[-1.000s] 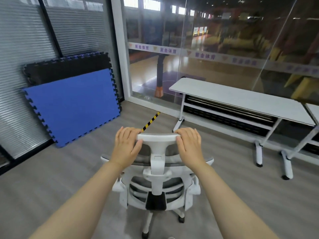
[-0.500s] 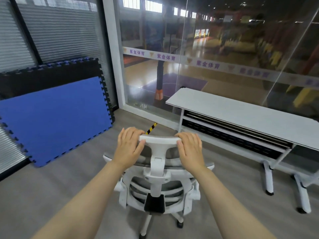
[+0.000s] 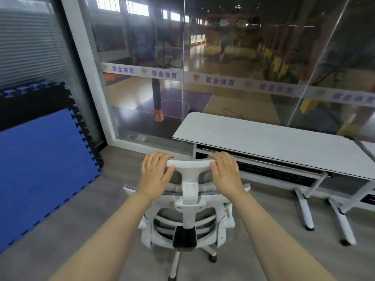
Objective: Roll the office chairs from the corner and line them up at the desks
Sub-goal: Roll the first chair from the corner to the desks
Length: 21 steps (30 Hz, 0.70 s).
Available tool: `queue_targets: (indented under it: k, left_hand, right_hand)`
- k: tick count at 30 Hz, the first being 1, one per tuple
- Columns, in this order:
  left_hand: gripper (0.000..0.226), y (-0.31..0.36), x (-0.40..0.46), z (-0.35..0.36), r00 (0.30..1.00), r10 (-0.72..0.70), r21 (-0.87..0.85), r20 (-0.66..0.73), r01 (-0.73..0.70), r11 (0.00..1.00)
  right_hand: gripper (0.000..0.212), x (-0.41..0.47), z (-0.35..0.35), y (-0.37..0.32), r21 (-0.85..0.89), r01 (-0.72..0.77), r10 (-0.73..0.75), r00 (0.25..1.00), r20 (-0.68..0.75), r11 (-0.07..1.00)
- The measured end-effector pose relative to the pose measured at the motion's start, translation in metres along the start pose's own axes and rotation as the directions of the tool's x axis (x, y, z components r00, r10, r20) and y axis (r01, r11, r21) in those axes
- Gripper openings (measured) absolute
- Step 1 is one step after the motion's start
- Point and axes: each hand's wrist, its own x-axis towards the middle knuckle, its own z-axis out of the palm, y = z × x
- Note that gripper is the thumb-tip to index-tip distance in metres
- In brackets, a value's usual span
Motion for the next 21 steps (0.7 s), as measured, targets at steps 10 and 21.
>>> queue_targets:
  k: [10,21]
  left_hand:
    - [0.041,-0.012,0.075,0.035,0.998,-0.063,-0.093,-0.005,0.062,0.994]
    - [0.063,0.083,0.048,0.077,0.913,0.289,-0.108,0.289,-0.269,0.957]
  right_hand:
    - [0.051,0.054,0.016,0.013,-0.025,-0.155,0.157,0.977,0.146,0.988]
    - [0.064,-0.074,-0.044,0.044,-0.317,-0.318,0.390,0.900,0.194,0.893]
